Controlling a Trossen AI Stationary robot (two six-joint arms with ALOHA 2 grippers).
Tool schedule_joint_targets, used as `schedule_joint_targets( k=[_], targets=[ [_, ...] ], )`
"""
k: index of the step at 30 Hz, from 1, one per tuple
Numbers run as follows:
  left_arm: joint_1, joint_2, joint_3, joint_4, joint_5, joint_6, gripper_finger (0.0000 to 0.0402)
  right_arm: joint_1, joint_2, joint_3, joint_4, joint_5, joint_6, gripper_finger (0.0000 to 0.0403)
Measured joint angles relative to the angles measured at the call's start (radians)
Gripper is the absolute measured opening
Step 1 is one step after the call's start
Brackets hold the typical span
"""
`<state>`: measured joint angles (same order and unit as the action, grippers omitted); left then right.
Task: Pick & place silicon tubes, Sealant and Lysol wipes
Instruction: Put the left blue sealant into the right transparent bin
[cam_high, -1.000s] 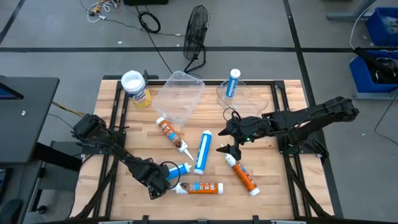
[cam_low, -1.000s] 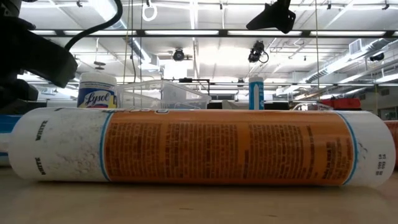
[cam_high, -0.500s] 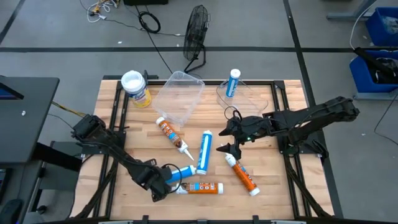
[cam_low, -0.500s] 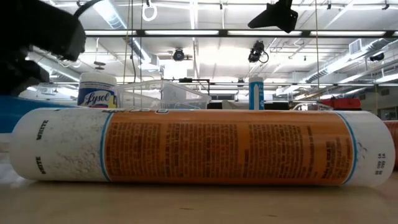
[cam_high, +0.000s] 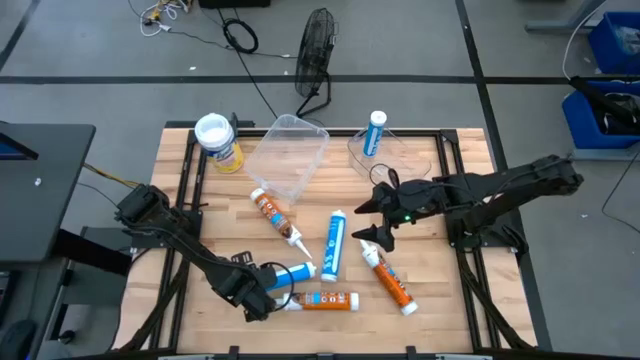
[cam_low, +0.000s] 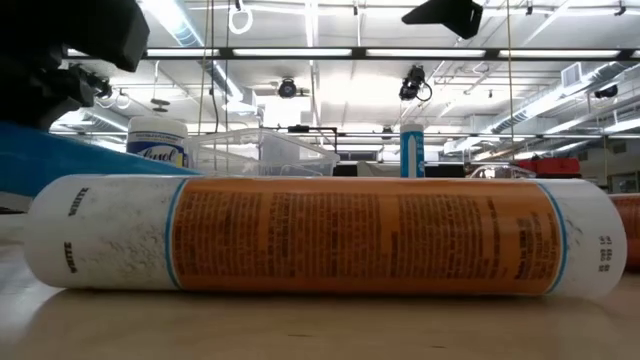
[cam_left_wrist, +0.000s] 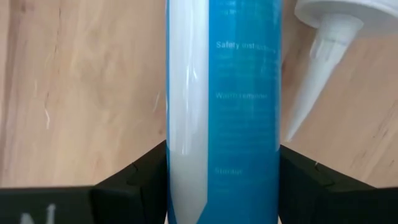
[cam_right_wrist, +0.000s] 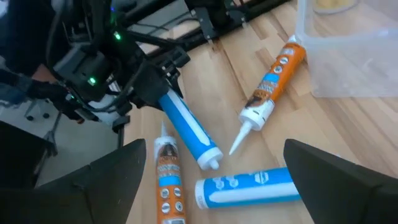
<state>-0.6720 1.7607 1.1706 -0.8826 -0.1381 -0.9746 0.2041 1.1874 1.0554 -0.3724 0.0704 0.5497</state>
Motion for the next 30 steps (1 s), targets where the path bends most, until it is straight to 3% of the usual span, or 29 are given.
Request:
schedule_joint_targets(
  k=[16, 30],
  targets=[
    [0.000, -0.001, 0.145, -0.181, -0.074, 0.002, 0.0220, -0.040, -0.037, 0.000, 0.023, -0.011, -0.010, 0.0384],
    [0.000, -0.001, 0.181, -0.193, -0.105, -0.010, 0.0220, -0.040, -0.036, 0.002, -0.026, 0.004, -0.048, 0.0384]
  ],
)
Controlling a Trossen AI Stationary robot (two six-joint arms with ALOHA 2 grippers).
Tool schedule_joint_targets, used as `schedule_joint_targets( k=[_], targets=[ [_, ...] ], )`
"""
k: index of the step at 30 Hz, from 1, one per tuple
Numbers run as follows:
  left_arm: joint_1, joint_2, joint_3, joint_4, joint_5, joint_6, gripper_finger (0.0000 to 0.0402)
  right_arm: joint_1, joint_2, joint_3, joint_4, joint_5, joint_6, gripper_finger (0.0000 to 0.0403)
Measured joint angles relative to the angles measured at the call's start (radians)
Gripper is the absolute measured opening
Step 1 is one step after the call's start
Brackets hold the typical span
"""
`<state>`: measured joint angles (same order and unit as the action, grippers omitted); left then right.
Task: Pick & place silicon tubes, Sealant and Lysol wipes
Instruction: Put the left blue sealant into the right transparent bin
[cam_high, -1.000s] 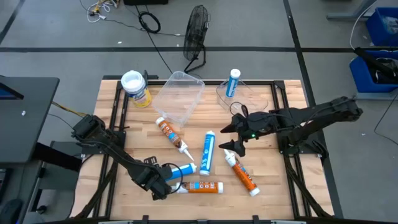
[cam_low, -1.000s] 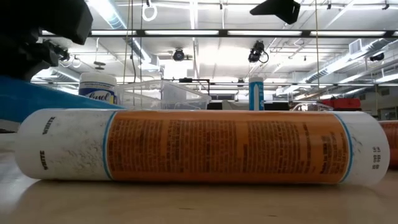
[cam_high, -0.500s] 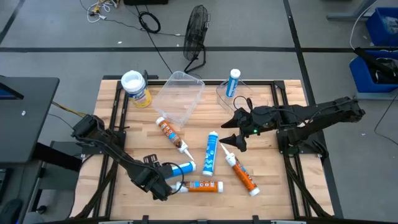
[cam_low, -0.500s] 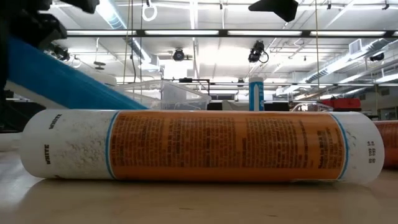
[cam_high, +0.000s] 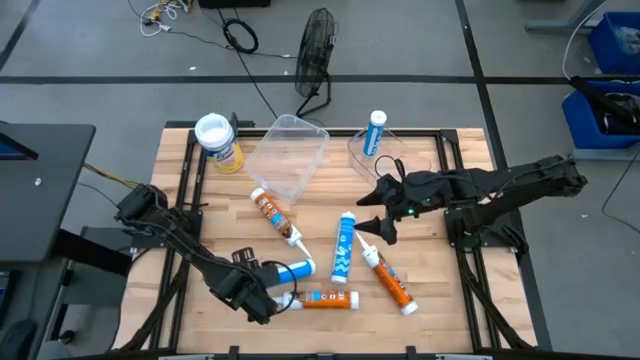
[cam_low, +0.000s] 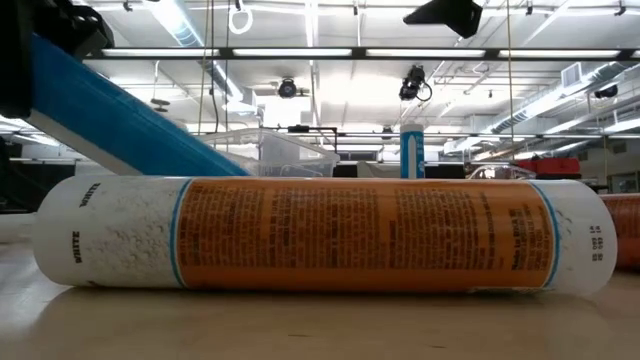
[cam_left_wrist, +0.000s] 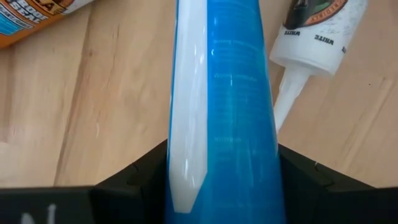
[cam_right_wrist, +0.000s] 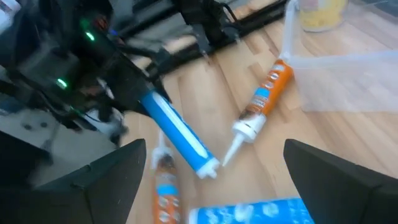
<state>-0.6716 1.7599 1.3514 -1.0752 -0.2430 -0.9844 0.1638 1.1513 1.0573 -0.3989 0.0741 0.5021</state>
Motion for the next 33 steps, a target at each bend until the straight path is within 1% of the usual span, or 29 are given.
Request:
schedule_joint_targets(
  k=[3, 7, 17, 24, 29, 33],
  targets=[
    [0.000, 0.000, 0.000, 0.003, -0.018, 0.000, 0.0219, -0.004, 0.011, 0.000, -0.109, 0.056, -0.037, 0.0384],
    [0.000, 0.000, 0.000, 0.007, -0.031, 0.001, 0.0219, -0.018, 0.019, 0.000, -0.164, 0.045, -0.040, 0.0384],
    [0.007, -0.017, 0.000, 0.014, -0.075, 0.000, 0.0219, -0.017, 0.020, 0.000, -0.147, 0.038, -0.051, 0.0384],
    [0.026, -0.048, 0.013, 0.031, -0.158, 0.022, 0.0218, -0.017, 0.055, 0.000, -0.179, 0.038, -0.077, 0.0384],
    [0.052, -0.052, 0.033, 0.048, -0.164, 0.074, 0.0217, -0.017, 0.085, 0.000, -0.169, 0.030, -0.075, 0.0384],
    [0.063, -0.052, 0.033, 0.040, -0.153, 0.079, 0.0217, -0.017, 0.098, 0.000, -0.169, 0.013, -0.077, 0.0384]
  ],
)
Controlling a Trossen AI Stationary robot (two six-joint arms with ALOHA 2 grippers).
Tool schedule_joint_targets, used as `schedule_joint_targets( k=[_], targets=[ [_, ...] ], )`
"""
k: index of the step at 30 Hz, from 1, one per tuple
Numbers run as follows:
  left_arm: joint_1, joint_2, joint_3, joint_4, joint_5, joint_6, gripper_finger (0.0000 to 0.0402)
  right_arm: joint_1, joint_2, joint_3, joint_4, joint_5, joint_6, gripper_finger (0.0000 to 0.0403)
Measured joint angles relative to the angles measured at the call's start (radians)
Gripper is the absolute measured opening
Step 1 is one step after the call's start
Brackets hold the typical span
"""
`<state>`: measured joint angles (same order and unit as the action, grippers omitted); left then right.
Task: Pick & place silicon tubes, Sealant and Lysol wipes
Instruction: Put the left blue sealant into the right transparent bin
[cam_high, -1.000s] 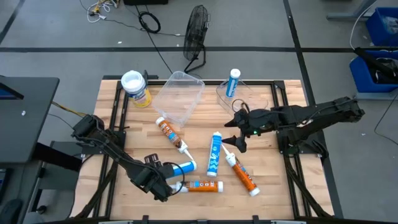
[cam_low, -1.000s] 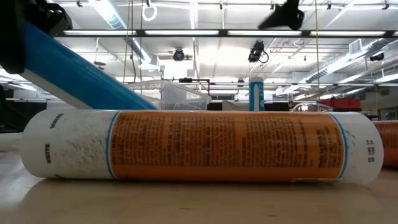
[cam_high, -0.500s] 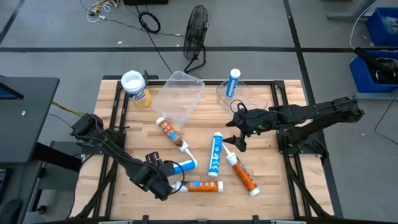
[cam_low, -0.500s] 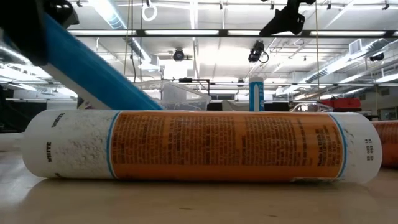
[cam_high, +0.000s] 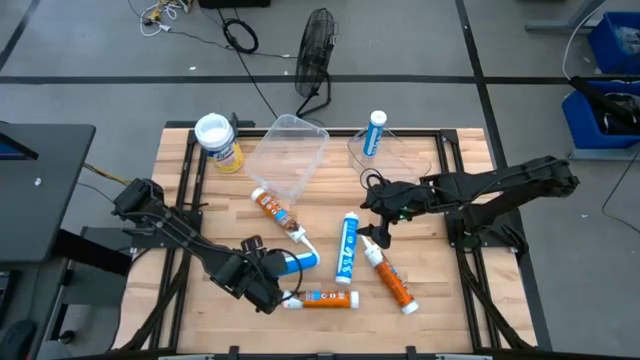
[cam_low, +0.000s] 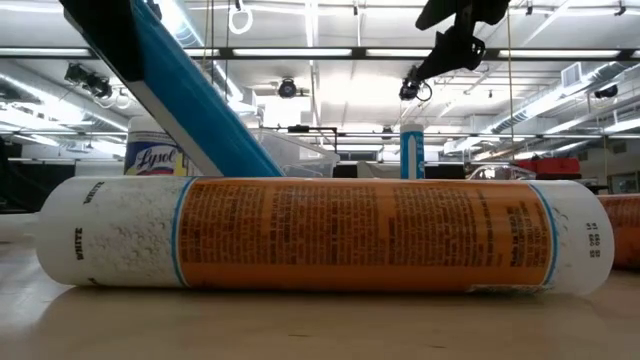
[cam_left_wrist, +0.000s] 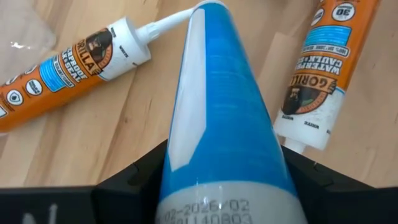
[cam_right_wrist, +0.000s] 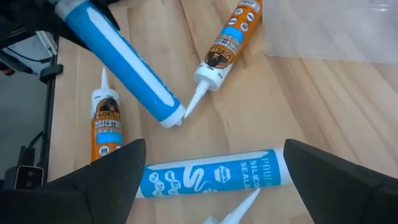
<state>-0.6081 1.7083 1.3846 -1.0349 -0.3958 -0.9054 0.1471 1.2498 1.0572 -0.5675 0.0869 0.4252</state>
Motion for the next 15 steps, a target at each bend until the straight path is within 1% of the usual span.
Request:
schedule_joint_targets(
  k=[5, 7, 10, 15],
  targets=[
    [0.004, 0.000, 0.000, -0.007, 0.004, -0.005, 0.0256, 0.000, 0.000, 0.000, -0.002, 0.000, 0.000, 0.0384],
    [0.005, 0.000, -0.001, -0.009, 0.004, -0.003, 0.0257, 0.000, 0.000, 0.000, 0.000, 0.001, 0.000, 0.0384],
    [0.012, 0.000, -0.001, -0.010, 0.004, 0.001, 0.0235, 0.000, 0.000, 0.000, 0.003, 0.001, 0.000, 0.0384],
    [0.019, 0.000, -0.001, -0.007, 0.007, 0.002, 0.0173, 0.001, 0.000, 0.000, 0.013, 0.000, 0.000, 0.0384]
  ],
)
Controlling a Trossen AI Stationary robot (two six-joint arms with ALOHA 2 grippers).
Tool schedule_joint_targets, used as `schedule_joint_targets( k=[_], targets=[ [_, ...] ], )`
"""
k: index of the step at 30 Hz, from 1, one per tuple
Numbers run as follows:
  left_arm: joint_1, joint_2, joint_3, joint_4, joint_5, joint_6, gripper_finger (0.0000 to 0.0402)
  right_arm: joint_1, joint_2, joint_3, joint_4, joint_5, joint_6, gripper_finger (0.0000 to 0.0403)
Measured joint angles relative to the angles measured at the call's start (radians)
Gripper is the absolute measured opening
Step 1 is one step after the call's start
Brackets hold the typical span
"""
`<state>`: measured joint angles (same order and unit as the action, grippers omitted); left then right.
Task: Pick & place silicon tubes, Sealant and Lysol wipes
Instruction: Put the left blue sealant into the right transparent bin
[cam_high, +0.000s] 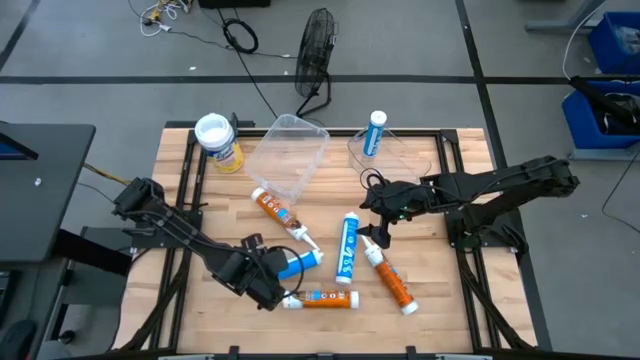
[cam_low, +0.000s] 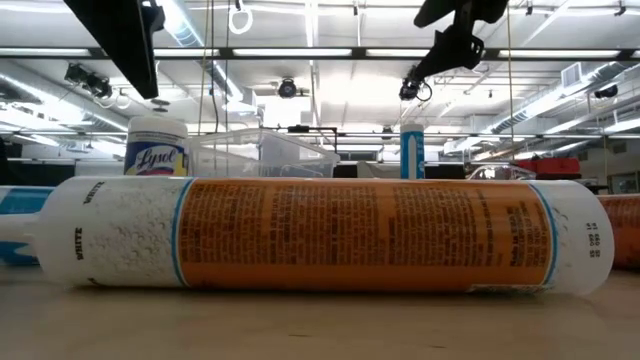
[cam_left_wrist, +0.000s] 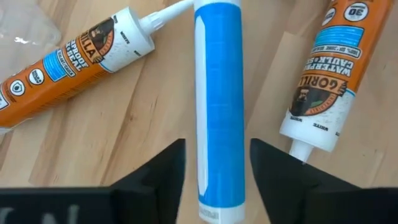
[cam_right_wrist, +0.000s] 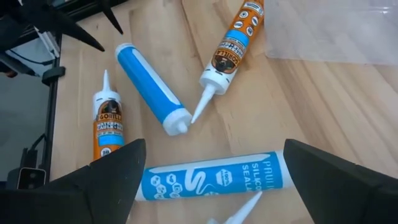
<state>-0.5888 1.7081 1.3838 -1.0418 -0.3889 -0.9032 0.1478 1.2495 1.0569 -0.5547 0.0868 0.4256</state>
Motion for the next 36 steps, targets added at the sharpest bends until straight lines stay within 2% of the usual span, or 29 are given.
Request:
schedule_joint_targets(
  k=[4, 7, 11, 18, 21, 31, 36],
  targets=[
    [0.040, 0.000, -0.001, 0.048, 0.006, 0.046, 0.0148, 0.000, 0.000, 0.000, 0.011, -0.001, -0.006, 0.0384],
    [0.104, 0.000, -0.001, 0.138, 0.042, 0.098, 0.0155, 0.000, -0.003, 0.000, 0.016, -0.017, -0.006, 0.0384],
    [0.184, 0.008, -0.001, 0.170, 0.110, 0.105, 0.0200, 0.004, -0.026, -0.001, 0.001, -0.075, 0.028, 0.0384],
    [0.251, 0.092, -0.002, 0.221, 0.300, 0.197, 0.0295, 0.027, -0.064, -0.001, -0.067, -0.053, 0.062, 0.0384],
    [0.253, 0.146, -0.002, 0.178, 0.308, 0.208, 0.0316, 0.026, -0.070, -0.001, -0.075, -0.051, 0.065, 0.0384],
    [0.252, 0.285, -0.002, 0.235, 0.323, 0.236, 0.0323, 0.026, -0.071, -0.001, -0.073, -0.040, 0.061, 0.0384],
    [0.252, 0.312, -0.002, 0.233, 0.332, 0.252, 0.0302, 0.026, -0.071, -0.001, -0.073, -0.033, 0.063, 0.0384]
  ],
)
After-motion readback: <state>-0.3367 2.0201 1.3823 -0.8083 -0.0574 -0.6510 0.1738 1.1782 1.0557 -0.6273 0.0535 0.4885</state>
